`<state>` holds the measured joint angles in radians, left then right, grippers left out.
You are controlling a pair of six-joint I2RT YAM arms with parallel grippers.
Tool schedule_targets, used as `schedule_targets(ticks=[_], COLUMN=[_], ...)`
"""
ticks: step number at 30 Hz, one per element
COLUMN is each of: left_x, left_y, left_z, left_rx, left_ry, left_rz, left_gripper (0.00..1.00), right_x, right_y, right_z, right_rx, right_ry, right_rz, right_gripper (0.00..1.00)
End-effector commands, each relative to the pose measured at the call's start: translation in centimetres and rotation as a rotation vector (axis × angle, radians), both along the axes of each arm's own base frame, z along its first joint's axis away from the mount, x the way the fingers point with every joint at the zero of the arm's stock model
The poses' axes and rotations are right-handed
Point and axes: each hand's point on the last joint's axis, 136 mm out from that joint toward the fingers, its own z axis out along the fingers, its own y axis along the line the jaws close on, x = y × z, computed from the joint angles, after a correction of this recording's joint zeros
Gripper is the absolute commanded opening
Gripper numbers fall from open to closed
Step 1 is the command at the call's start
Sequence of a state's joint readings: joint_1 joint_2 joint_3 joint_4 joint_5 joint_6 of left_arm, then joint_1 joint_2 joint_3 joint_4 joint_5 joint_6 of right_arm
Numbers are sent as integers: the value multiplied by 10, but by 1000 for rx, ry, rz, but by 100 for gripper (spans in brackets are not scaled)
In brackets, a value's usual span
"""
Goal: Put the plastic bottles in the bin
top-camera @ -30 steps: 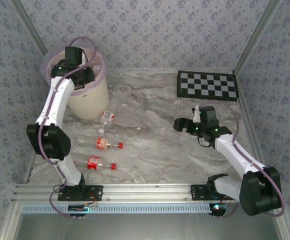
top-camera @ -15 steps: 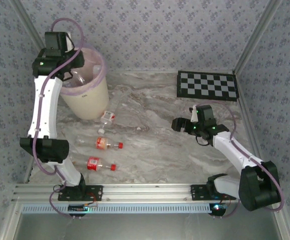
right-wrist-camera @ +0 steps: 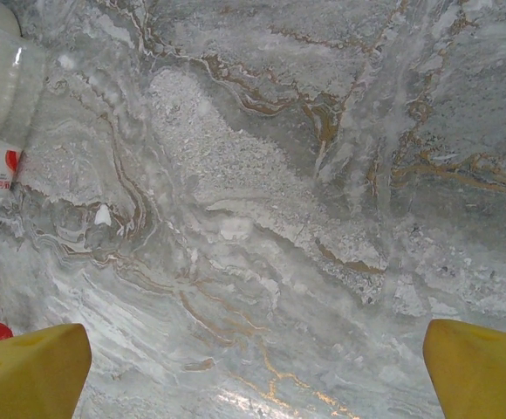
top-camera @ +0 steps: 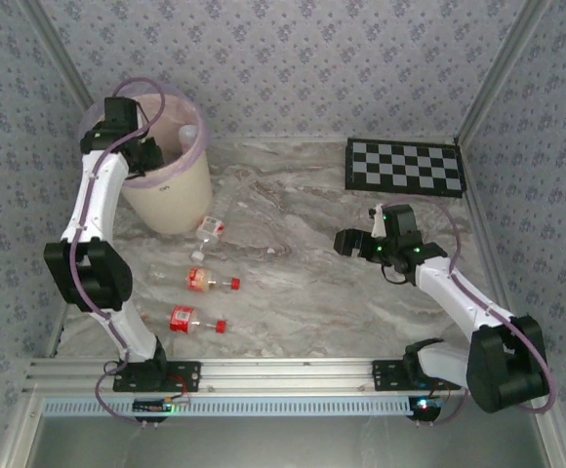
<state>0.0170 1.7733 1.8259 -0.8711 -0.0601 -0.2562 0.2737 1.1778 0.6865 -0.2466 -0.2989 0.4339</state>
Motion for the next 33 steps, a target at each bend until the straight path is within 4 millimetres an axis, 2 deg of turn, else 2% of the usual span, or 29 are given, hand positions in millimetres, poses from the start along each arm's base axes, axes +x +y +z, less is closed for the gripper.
schedule_targets(ticks=[1,4,7,9,11,14,17,19,22,27,30,33], left_x=[3,6,5,3,-3,-17,-36,-51,-85,-141,-161,-161], left_y=[-11,-11,-8,-8,-6,-9,-18,-27,-51,-118,-151,-173], left_z=[-3,17,47,83,107,136,152,155,157,145,115,68], left_rx=[-79,-78,-53,-30,-9,8,29,64,131,100,123,183], left_ry=[-5,-47,-104,-173,-215,-274,-310,-312,-308,-346,-278,-187], left_rz=[-8,-14,-24,-38,-47,-67,-88,-109,-171,-354,-442,-485], left_gripper=[19,22,34,43,53,60,65,68,72,79,83,87], right_x=[-3,-3,-3,-2,-1,2,5,7,12,21,24,26], right_y=[-1,-3,-2,-1,0,3,4,4,0,-7,-10,-10], right_z=[5,6,5,3,3,3,3,4,10,21,21,21], right_rx=[-3,-7,-4,-4,0,2,-2,-14,-48,-82,-78,-64], right_ry=[-16,-20,-15,-11,-9,-12,-12,-18,-30,-61,-65,-67], right_rz=[-4,-11,-10,-11,-9,-6,-5,-3,4,-7,-18,-30], right_gripper=[100,100,100,100,100,100,100,100,100,100,100,100])
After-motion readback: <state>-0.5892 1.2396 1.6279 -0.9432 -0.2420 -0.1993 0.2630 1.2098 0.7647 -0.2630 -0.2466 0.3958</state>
